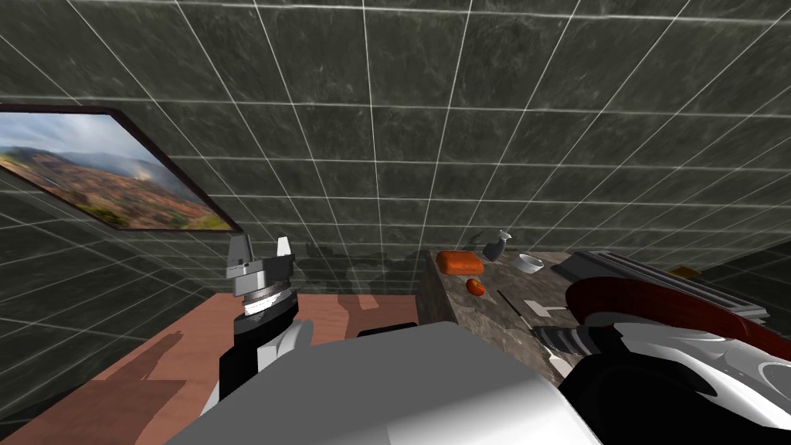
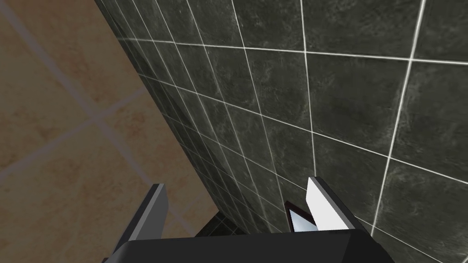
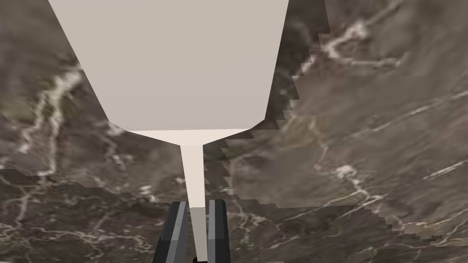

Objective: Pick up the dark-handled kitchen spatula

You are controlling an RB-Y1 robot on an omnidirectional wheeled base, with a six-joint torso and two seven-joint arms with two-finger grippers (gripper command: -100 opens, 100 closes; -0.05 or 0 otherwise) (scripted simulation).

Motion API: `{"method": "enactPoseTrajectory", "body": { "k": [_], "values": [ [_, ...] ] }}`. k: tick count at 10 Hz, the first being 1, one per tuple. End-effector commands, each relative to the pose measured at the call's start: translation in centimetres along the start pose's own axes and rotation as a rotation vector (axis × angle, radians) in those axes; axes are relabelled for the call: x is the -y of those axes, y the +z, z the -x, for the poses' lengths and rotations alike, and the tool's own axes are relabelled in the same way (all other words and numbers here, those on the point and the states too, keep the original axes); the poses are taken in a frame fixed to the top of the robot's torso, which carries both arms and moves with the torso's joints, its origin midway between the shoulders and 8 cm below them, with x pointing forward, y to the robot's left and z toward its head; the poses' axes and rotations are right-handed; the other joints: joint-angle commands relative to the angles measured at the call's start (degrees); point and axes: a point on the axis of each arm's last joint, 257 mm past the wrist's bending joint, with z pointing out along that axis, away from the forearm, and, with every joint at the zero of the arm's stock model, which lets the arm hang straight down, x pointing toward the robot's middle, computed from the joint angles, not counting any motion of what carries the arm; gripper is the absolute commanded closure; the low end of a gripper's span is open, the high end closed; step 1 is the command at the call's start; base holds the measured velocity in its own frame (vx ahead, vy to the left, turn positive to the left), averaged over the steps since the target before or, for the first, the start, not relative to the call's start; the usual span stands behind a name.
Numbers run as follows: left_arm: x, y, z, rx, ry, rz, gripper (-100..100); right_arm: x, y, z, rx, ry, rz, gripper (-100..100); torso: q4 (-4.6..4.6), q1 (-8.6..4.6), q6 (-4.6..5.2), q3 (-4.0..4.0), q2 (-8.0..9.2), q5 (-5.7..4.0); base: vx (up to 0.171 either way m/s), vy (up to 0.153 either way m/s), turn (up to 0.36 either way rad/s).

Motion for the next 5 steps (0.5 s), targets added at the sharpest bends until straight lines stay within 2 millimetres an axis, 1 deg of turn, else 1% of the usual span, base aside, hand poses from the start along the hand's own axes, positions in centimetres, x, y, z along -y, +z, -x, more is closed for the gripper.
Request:
{"method": "enactPoseTrajectory", "body": {
  "k": [1,3,4,5],
  "values": [
    [0.0,0.0,0.0,0.0,0.0,0.0,0,0.0,-0.5,1.2,-0.001,0.005,-0.002,100,0.0,0.0,0.0,0.0,0.0,0.0,-0.089,0.007,0.043],
    [0.0,0.0,0.0,0.0,0.0,0.0,0,-0.2,-0.9,2.6,-0.004,0.011,-0.004,100,0.05,0.05,0.03,0.13,0.22,0.01,-0.115,0.004,0.028],
    [0.0,0.0,0.0,0.0,0.0,0.0,0,-0.1,-0.8,2.2,-0.002,0.006,-0.004,100,0.07,0.04,0.04,0.19,0.32,0.01,-0.057,0.003,0.008],
    [0.0,0.0,0.0,0.0,0.0,0.0,0,-0.1,-0.8,2.3,-0.002,0.008,-0.004,0,0.05,0.02,0.07,0.12,0.19,-0.02,-0.009,0.001,-0.004]
  ]
}}
